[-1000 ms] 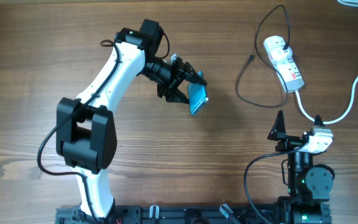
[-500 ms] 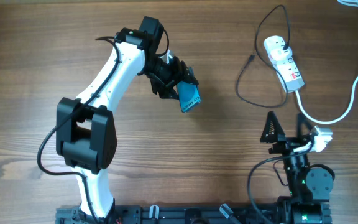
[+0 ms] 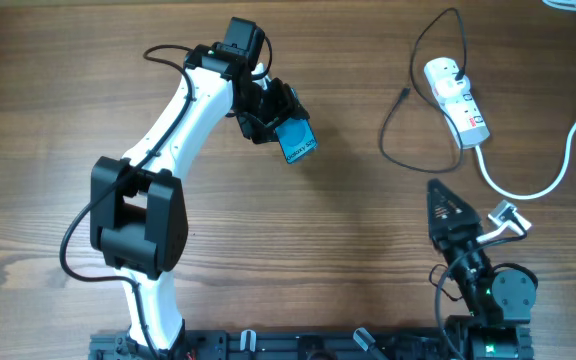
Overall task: Plug charger to phone and switch on socket
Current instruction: 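Reach the right gripper toward the phone held by the left gripper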
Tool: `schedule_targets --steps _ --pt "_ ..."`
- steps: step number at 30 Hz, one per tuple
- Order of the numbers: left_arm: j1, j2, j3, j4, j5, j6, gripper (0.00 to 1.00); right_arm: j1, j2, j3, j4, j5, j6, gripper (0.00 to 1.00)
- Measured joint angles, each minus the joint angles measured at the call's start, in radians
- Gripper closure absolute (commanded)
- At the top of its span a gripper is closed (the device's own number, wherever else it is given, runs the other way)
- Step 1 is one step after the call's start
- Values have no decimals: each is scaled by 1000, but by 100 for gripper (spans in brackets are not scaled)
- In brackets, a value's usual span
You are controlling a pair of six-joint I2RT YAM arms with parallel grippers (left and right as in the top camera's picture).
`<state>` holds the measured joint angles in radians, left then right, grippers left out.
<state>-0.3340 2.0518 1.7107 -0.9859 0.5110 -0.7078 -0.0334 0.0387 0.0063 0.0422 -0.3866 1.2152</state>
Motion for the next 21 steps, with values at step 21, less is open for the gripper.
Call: schedule_targets --steps 21 --pt "0 0 2 0 31 -192 51 293 1123 314 460 -192 -495 1"
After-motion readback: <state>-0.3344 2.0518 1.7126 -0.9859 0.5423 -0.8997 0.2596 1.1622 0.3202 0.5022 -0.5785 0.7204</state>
